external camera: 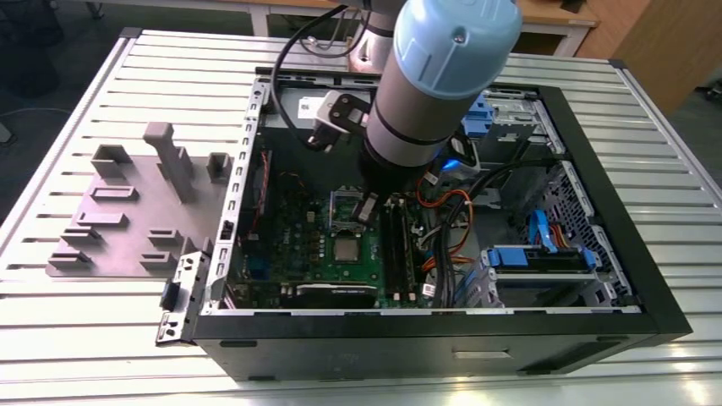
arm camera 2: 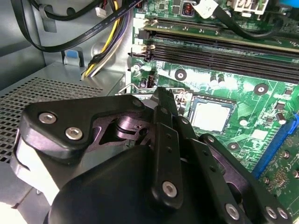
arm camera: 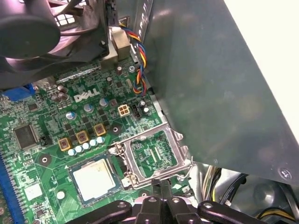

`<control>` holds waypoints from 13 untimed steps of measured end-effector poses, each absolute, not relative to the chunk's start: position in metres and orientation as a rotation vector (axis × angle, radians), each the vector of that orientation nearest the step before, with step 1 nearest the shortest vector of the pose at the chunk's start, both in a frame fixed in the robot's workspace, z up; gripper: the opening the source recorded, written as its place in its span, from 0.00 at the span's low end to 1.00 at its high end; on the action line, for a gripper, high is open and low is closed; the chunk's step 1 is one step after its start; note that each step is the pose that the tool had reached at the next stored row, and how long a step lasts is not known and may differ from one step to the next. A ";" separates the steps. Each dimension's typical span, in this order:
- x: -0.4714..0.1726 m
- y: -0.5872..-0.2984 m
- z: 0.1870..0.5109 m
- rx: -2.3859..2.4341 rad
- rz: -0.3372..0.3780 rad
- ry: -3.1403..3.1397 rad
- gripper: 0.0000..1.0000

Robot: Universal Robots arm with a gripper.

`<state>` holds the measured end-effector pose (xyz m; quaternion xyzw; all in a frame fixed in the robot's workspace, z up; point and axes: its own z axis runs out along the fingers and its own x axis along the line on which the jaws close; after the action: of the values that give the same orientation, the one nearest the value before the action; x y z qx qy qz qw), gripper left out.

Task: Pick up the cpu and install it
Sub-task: 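Close the cpu cover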

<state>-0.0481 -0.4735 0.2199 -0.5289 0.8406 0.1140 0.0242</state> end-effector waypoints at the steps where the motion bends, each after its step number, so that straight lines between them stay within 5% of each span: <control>1: -0.048 -0.473 0.219 -1.635 0.354 2.601 0.11; 13: -0.040 -0.470 0.214 -1.595 0.408 2.587 0.11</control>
<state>-0.0402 -0.4696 0.2143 -0.5198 0.8431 0.1328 0.0375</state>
